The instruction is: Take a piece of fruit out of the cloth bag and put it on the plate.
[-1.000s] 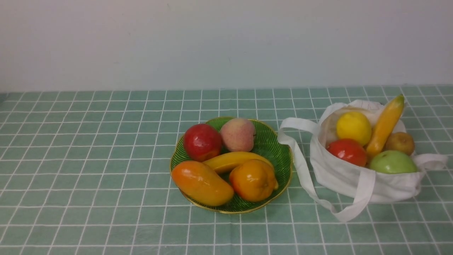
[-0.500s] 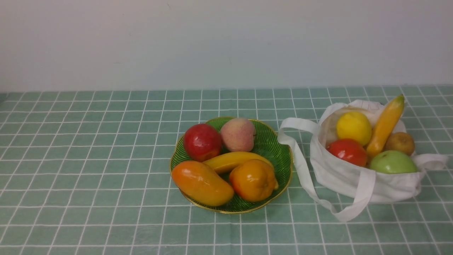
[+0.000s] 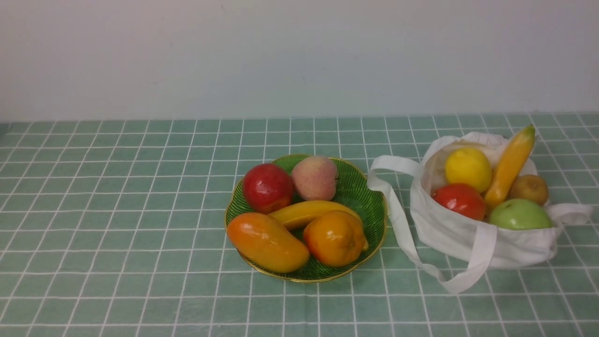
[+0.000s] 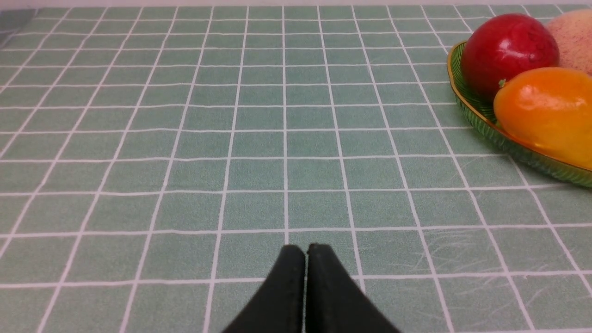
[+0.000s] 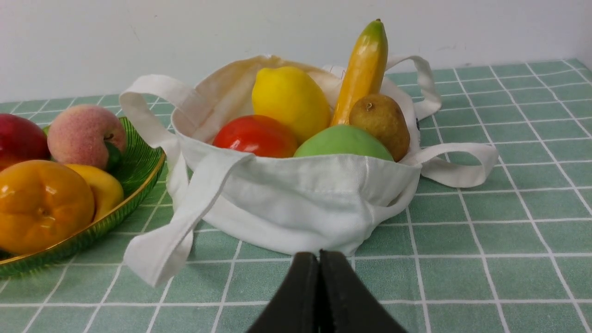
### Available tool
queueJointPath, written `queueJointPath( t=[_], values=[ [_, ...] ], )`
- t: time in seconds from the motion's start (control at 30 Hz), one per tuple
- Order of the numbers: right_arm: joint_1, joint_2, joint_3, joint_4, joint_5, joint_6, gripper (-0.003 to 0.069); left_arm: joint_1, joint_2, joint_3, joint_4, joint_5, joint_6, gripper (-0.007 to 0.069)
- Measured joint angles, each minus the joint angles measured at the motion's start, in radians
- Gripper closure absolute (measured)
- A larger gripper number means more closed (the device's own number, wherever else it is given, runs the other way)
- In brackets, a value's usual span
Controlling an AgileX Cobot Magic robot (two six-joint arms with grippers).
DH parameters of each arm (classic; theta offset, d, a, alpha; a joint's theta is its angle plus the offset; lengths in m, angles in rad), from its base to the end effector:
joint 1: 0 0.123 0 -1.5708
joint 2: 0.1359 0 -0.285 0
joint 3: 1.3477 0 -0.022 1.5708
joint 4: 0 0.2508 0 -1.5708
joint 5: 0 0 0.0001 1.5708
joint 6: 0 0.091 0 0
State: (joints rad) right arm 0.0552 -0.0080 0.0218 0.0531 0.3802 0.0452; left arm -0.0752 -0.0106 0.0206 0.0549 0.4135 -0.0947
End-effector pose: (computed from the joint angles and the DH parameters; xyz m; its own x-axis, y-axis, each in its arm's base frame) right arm 0.0524 0.0047 0.1722 -0.3067 0.0775 -0.9486 -0.0452 0.9944 0.0959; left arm 0.0515 -0.0019 0.1698 -0.3306 -0.0196 -0.9436 0.0397 0.9986 -0.0347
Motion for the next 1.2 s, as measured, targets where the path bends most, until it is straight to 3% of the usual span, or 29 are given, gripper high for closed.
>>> queueJointPath(
  t=[1.2],
  values=[
    [0.0,0.0,0.0,0.0,0.0,0.022,0.0673,0.0,0.0,0.0,0.0,0.0,0.0,0.0632]
  ],
)
